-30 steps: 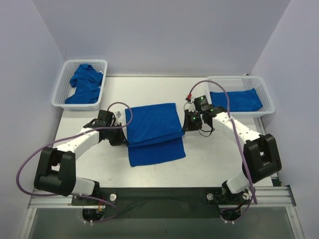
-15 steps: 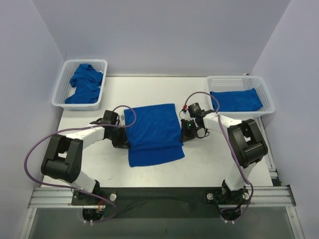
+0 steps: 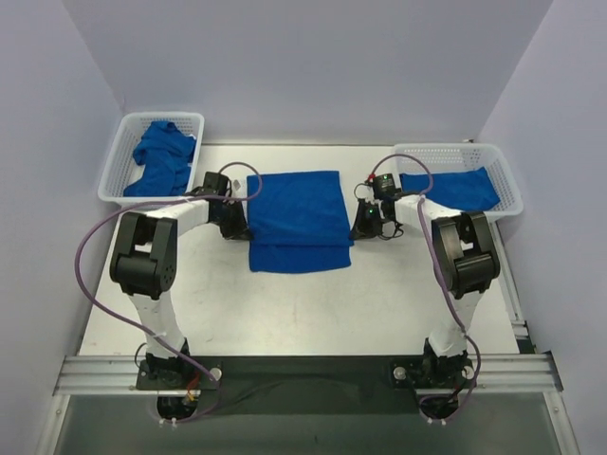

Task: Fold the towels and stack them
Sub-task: Fold the towel

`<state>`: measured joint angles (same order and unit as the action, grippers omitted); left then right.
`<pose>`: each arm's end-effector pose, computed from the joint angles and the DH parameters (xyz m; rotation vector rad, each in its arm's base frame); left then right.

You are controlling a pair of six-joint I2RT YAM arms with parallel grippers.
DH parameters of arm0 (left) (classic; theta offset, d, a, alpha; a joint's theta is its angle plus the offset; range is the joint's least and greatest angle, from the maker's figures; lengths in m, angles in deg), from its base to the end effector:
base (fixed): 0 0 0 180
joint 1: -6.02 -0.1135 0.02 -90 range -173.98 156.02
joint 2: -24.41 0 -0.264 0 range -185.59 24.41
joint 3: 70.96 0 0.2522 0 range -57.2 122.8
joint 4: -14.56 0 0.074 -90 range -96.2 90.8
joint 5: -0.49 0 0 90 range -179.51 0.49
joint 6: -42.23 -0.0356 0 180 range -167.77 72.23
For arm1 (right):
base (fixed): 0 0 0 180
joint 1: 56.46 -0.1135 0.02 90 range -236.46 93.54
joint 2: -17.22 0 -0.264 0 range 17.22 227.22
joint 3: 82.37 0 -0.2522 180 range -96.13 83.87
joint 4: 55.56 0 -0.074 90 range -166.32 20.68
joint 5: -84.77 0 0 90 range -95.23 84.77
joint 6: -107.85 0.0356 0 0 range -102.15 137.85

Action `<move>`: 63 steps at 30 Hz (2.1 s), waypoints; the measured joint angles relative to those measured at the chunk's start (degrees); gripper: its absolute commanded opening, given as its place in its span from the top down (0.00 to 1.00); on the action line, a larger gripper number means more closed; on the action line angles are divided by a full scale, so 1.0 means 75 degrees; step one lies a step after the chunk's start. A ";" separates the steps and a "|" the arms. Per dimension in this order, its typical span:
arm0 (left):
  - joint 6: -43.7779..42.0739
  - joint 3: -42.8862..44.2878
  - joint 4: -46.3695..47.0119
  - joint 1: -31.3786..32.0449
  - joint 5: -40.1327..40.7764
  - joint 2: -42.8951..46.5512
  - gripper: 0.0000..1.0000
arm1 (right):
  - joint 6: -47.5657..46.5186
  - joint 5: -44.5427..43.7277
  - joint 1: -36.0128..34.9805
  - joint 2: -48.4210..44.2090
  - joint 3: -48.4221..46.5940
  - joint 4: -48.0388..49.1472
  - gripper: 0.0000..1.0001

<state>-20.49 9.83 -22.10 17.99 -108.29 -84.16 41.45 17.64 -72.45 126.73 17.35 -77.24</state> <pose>0.3632 -0.0887 0.1490 -0.2651 2.7502 -0.6404 0.3765 0.1223 0.1563 -0.0133 2.5275 0.7829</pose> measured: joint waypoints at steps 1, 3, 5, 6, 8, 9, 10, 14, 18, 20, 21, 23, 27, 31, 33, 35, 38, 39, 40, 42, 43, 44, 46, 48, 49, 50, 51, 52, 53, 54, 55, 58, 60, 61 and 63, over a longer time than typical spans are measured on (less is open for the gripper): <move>-0.0020 0.0204 0.0012 -0.0017 0.0017 -0.0143 1.00 | 0.0006 -0.0119 0.0061 0.0070 -0.0117 0.0038 1.00; -0.0058 0.0425 0.0012 -0.0029 0.0050 -0.0291 1.00 | 0.0035 -0.0297 0.0160 0.0128 -0.0245 0.0055 1.00; -0.0079 0.0446 0.0000 -0.0026 0.0102 -0.0300 1.00 | 0.0058 -0.0385 0.0175 0.0125 -0.0259 0.0052 1.00; -0.0079 0.0364 0.0038 -0.0026 0.0108 -0.0251 1.00 | 0.0061 -0.0417 0.0166 0.0125 -0.0259 0.0052 1.00; -0.0079 0.0131 0.0079 -0.0026 0.0143 -0.0073 1.00 | 0.0061 -0.0455 0.0114 0.0108 -0.0219 0.0055 1.00; -0.0079 0.0000 0.0122 -0.0026 0.0152 0.0023 1.00 | 0.0061 -0.0469 0.0096 0.0085 -0.0189 0.0067 1.00; -0.0082 -0.0262 0.0195 -0.0026 0.0160 0.0201 1.00 | 0.0058 -0.0478 0.0067 0.0052 -0.0137 0.0079 1.00; -0.0137 -0.0592 0.0172 -0.0026 0.0163 0.0478 1.00 | 0.0058 -0.0504 -0.0015 0.0012 -0.0096 0.0061 1.00; -0.0271 -0.0420 0.0073 -0.0026 0.0198 0.0466 1.00 | 0.0038 -0.0565 -0.0023 -0.0003 -0.0178 -0.0023 1.00; -0.0344 -0.0152 -0.0038 -0.0026 0.0265 0.0460 1.00 | -0.0006 -0.0627 -0.0023 -0.0006 -0.0335 -0.0160 1.00; -0.0373 0.0032 -0.0105 -0.0026 0.0291 0.0460 1.00 | -0.0035 -0.0662 -0.0023 -0.0009 -0.0423 -0.0213 1.00; -0.0446 0.0458 -0.0184 -0.0032 0.0350 0.0463 1.00 | -0.0134 -0.0743 -0.0023 -0.0044 -0.0737 -0.0408 1.00; -0.0533 0.1119 -0.0262 -0.0131 0.0484 0.0659 1.00 | -0.0335 -0.0889 -0.0023 -0.0487 -0.1341 -0.0580 1.00; -0.0522 0.1192 -0.0414 -0.0233 0.0510 0.1192 1.00 | -0.0382 -0.0909 -0.0029 -0.1239 -0.1460 -0.0662 1.00; -0.0504 0.1189 -0.0510 -0.0248 0.0504 0.1489 1.00 | -0.0382 -0.0906 -0.0052 -0.1533 -0.1460 -0.0737 1.00; -0.0475 0.1113 -0.0530 -0.0248 0.0498 0.1891 1.00 | -0.0405 -0.0912 -0.0117 -0.1804 -0.1437 -0.0801 1.00; -0.0455 0.0752 -0.0460 -0.0254 0.0472 0.2328 1.00 | -0.0440 -0.0915 -0.0195 -0.1988 -0.1253 -0.0825 1.00; -0.0431 0.0469 -0.0399 -0.0254 0.0431 0.2428 1.00 | -0.0443 -0.0921 -0.0245 -0.2008 -0.1075 -0.0804 1.00; -0.0402 0.0262 -0.0361 -0.0254 0.0388 0.2430 1.00 | -0.0446 -0.0921 -0.0286 -0.1996 -0.0903 -0.0799 1.00; -0.0344 -0.0341 -0.0315 -0.0254 0.0294 0.2314 1.00 | -0.0446 -0.0924 -0.0364 -0.1862 -0.0539 -0.0860 1.00; -0.0315 -0.0597 -0.0271 -0.0251 0.0259 0.2238 1.00 | -0.0446 -0.0930 -0.0391 -0.1754 -0.0411 -0.0825 1.00; -0.0277 -0.0845 -0.0251 -0.0251 0.0233 0.2151 1.00 | -0.0437 -0.0933 -0.0425 -0.1641 -0.0280 -0.0787 1.00; -0.0213 -0.1259 -0.0201 -0.0233 0.0166 0.2002 1.00 | -0.0434 -0.0938 -0.0463 -0.1393 0.0003 -0.0694 1.00; -0.0140 -0.1524 -0.0163 -0.0152 0.0122 0.1865 1.00 | -0.0431 -0.0956 -0.0478 -0.1139 0.0213 -0.0685 1.00; -0.0122 -0.1580 -0.0131 -0.0108 0.0111 0.1824 1.00 | -0.0434 -0.0965 -0.0478 -0.1014 0.0265 -0.0679 1.00; -0.0108 -0.1638 -0.0073 -0.0058 0.0099 0.1781 1.00 | -0.0434 -0.0991 -0.0475 -0.0903 0.0297 -0.0670 1.00; -0.0099 -0.1679 0.0000 0.0012 0.0093 0.1740 1.00 | -0.0434 -0.1014 -0.0475 -0.0813 0.0312 -0.0641 1.00; -0.0090 -0.1702 0.0050 0.0050 0.0093 0.1714 1.00 | -0.0434 -0.1029 -0.0475 -0.0734 0.0315 -0.0597 1.00; -0.0090 -0.1728 0.0114 0.0085 0.0093 0.1693 1.00 | -0.0434 -0.1040 -0.0475 -0.0656 0.0315 -0.0539 1.00; -0.0087 -0.1743 0.0154 0.0096 0.0093 0.1673 1.00 | -0.0434 -0.1052 -0.0475 -0.0603 0.0315 -0.0487 1.00; -0.0087 -0.1757 0.0204 0.0099 0.0096 0.1652 1.00 | -0.0434 -0.1055 -0.0475 -0.0554 0.0315 -0.0446 1.00; -0.0085 -0.1778 0.0268 0.0099 0.0096 0.1623 1.00 | -0.0434 -0.1058 -0.0475 -0.0510 0.0315 -0.0388 1.00; -0.0076 -0.1789 0.0294 0.0099 0.0096 0.1647 1.00 | -0.0434 -0.1058 -0.0475 -0.0527 0.0312 -0.0341 1.00; -0.0070 -0.1789 0.0289 0.0099 0.0102 0.1684 1.00 | -0.0434 -0.1058 -0.0475 -0.0536 0.0312 -0.0341 1.00; -0.0064 -0.1789 0.0277 0.0099 0.0111 0.1830 1.00 | -0.0440 -0.1064 -0.0475 -0.0606 0.0303 -0.0353 1.00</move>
<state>-20.97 -3.59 -20.02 18.73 -107.46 -70.44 38.15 9.66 -76.01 122.18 19.63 -79.89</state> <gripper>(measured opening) 0.028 0.030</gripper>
